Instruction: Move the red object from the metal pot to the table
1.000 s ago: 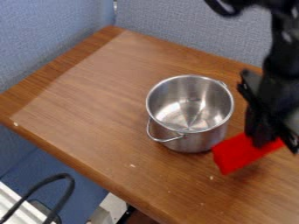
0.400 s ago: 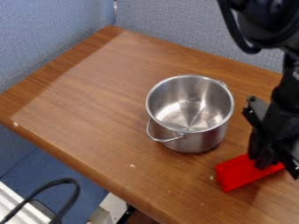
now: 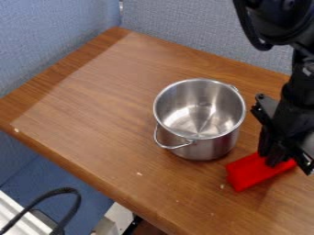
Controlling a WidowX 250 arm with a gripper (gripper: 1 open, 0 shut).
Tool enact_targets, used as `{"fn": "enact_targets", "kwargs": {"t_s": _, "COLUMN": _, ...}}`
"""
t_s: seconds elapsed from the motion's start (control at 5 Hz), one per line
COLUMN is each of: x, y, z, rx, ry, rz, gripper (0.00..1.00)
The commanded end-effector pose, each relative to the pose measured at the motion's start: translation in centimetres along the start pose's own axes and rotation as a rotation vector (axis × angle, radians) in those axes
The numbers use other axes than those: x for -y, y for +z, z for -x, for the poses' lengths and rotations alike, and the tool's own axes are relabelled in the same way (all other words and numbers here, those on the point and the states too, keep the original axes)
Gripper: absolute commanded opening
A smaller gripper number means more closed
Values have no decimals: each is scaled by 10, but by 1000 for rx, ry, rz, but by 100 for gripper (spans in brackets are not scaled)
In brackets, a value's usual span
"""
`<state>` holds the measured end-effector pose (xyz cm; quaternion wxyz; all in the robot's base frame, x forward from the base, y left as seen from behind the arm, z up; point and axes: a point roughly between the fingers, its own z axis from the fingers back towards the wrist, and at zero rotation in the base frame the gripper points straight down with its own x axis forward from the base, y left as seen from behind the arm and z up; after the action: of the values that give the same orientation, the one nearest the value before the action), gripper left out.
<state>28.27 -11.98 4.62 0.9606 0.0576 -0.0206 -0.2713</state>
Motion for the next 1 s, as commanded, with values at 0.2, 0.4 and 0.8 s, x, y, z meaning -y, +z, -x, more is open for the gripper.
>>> {"fn": "enact_targets", "kwargs": {"t_s": 0.2, "x": -12, "y": 2, "z": -3, "rx": 4, "ry": 50, "rz": -1, "gripper": 100}}
{"fn": "enact_targets", "kwargs": {"t_s": 0.4, "x": -15, "y": 11, "z": -2, "rx": 15, "ry": 63, "rz": 11, "gripper": 100}}
{"fn": "enact_targets", "kwargs": {"t_s": 0.8, "x": -19, "y": 18, "z": -1, "rx": 16, "ry": 91, "rz": 12, "gripper": 100}}
